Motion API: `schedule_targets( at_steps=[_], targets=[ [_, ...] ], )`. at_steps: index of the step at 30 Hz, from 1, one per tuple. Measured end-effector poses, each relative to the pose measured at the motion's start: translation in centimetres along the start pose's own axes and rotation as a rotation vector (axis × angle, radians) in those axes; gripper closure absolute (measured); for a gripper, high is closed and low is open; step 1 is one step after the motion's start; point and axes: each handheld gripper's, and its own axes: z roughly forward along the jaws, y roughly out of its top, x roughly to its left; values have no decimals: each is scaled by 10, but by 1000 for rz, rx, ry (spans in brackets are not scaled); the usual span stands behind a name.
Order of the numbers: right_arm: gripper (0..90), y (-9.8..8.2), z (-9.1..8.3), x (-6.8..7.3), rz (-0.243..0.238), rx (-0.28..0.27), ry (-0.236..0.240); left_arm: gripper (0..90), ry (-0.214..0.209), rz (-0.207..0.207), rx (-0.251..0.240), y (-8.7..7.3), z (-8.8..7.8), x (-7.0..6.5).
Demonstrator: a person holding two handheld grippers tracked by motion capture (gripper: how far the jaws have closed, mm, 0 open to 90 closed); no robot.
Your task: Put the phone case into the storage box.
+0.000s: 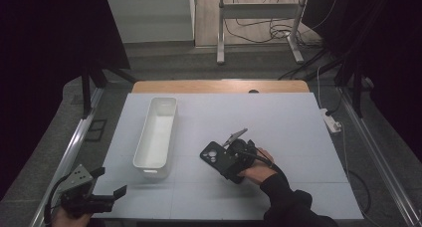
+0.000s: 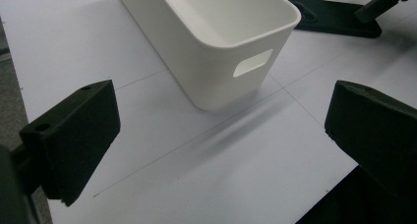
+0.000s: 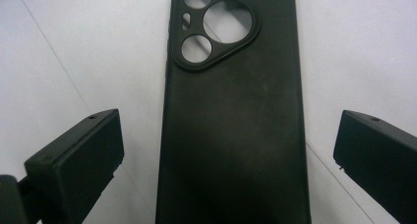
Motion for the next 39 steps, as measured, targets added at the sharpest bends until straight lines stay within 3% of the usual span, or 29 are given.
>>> schedule_targets(
  at_steps=[13, 26, 30, 39],
  targets=[
    [0, -8, 21, 0, -32, 89, -25, 8, -2, 1, 1, 0, 0, 0],
    [5, -9, 20, 2, -22, 98, -46, 7, -2, -6, -2, 0, 0, 1],
    [127, -8, 15, 4, -14, 93, -43, 10, -14, -17, -4, 0, 0, 2],
    [144, -8, 14, 5, 2, 98, -51, 14, -12, 2, 4, 1, 1, 0]
  ],
)
